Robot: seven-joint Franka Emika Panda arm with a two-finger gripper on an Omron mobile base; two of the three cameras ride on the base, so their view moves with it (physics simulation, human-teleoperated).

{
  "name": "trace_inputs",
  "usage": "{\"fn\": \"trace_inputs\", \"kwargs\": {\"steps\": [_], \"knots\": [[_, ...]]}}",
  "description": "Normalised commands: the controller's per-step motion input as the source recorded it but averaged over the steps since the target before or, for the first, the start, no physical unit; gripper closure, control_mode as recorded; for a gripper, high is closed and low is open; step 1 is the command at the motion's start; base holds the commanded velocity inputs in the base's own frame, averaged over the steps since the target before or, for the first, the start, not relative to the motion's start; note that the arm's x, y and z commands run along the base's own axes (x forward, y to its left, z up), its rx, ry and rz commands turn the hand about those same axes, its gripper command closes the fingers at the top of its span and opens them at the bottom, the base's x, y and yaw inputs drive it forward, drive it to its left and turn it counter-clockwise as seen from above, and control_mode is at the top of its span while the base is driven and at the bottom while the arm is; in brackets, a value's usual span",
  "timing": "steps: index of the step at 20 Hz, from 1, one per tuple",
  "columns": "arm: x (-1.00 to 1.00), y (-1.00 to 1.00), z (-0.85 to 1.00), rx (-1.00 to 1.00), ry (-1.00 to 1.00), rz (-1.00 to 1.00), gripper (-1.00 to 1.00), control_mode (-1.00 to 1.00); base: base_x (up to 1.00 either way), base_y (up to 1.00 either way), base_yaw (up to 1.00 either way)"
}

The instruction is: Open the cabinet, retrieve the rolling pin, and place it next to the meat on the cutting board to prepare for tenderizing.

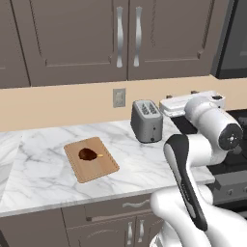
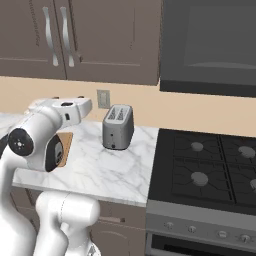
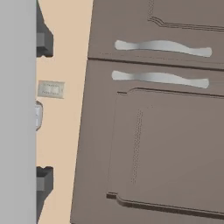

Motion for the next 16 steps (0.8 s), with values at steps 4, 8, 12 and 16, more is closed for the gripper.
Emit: {"fn": "trace_inputs", "kwargs": {"steps": [4, 8, 12, 16], "knots": [[0.0, 0.06, 0.17, -0.04, -0.31, -0.02, -1.0, -1.0, 0.0, 0.0, 0.0], [0.0, 0.19, 0.23, -0.04, -0.26, -0.03, -1.0, -1.0, 0.0, 0.0, 0.0], [0.0, 0.19, 0.25, -0.02, -0.18, -0.02, -1.0, -1.0, 0.0, 0.0, 0.0], [0.01, 0.34, 0.21, -0.02, -0.11, -0.03, -1.0, -1.0, 0.0, 0.0, 0.0]]}}
